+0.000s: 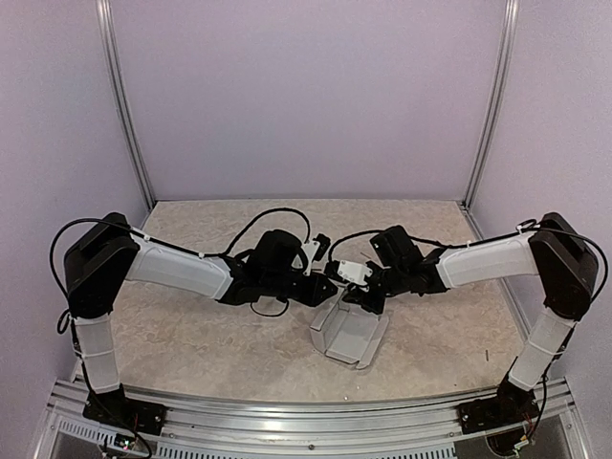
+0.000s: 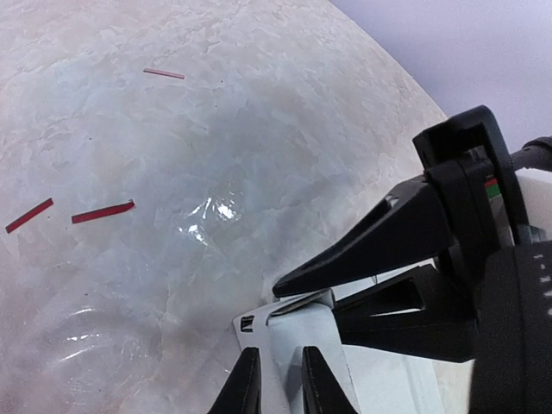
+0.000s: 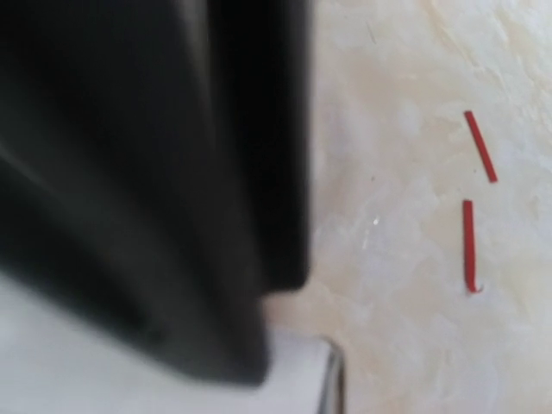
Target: Fold the paper box
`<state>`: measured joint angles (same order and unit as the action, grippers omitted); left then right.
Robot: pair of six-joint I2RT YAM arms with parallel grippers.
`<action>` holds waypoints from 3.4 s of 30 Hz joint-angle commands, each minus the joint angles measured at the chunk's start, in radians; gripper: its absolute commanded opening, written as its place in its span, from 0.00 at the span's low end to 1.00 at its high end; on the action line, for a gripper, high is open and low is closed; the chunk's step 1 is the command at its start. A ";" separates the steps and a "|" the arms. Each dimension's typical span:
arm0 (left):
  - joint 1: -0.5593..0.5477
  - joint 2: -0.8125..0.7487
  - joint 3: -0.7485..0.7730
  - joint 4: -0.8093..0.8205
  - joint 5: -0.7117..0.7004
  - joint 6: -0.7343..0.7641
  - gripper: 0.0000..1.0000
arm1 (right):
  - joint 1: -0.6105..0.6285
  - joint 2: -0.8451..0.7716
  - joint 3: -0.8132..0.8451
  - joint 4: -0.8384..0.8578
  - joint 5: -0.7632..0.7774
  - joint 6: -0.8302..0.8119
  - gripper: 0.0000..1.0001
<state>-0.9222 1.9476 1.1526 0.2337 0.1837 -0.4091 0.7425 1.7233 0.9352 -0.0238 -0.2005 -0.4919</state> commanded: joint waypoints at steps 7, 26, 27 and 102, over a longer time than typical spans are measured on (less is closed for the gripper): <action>0.007 -0.026 0.007 0.004 -0.020 0.008 0.18 | -0.087 -0.121 0.057 -0.207 -0.096 -0.029 0.29; -0.051 -0.237 -0.197 0.056 -0.105 0.074 0.29 | -0.178 0.010 0.222 -0.290 -0.451 0.215 0.37; -0.070 -0.252 -0.211 0.060 -0.098 0.102 0.29 | -0.181 0.020 0.228 -0.286 -0.451 0.222 0.37; -0.198 0.184 0.624 -0.927 -0.374 0.122 0.52 | -0.393 -0.173 0.105 -0.480 -0.382 0.196 0.41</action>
<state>-1.1255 2.0895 1.7302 -0.6273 -0.1600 -0.2844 0.3576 1.5528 1.0477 -0.5041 -0.5816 -0.2947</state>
